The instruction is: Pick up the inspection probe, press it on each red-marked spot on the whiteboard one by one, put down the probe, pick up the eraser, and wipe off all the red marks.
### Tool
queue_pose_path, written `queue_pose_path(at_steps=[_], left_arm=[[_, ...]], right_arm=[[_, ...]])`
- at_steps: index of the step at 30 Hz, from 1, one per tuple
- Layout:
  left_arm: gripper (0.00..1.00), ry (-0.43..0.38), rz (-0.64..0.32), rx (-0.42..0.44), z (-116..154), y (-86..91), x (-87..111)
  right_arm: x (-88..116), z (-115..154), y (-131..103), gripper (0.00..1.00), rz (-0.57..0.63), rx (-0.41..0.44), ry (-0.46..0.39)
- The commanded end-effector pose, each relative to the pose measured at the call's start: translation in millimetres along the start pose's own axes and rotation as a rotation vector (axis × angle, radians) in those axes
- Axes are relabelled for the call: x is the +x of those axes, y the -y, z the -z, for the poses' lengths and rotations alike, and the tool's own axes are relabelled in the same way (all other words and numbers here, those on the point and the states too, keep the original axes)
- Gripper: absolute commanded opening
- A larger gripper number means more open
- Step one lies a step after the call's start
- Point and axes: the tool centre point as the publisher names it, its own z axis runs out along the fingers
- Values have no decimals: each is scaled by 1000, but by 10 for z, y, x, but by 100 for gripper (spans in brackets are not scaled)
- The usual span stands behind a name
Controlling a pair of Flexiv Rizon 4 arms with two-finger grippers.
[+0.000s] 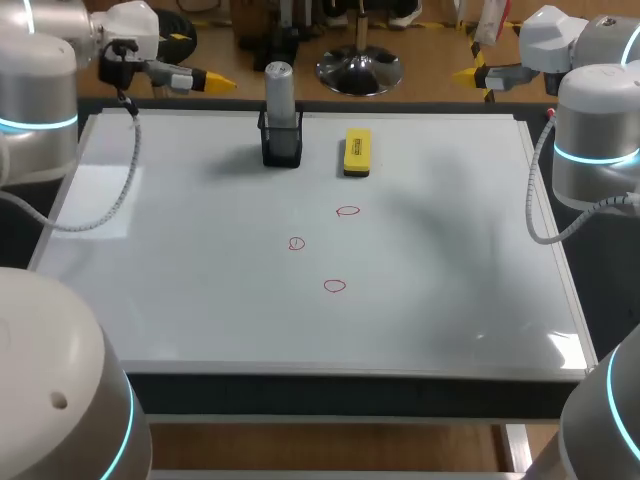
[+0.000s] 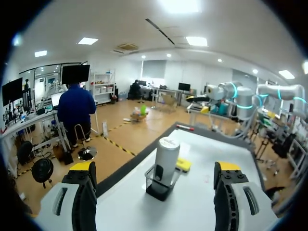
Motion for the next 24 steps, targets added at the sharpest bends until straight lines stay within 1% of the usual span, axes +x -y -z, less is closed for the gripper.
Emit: queue_pose_path(at_steps=[1, 6, 12, 24], left_arm=[[100, -122, -11, -4, -101, 3, -61], [100, -175, -25, 5, -174, 13, -52], [100, -278, -36, 43, -294, 3, -7], [100, -403, -62, 70, -511, -44, 38]], right_arm=[[-3, -1, 4, 100, 0, -1, -1], [-3, -1, 4, 100, 0, -1, -1], [-3, -1, 4, 100, 0, -1, -1], [-3, -1, 4, 100, 0, -1, -1]])
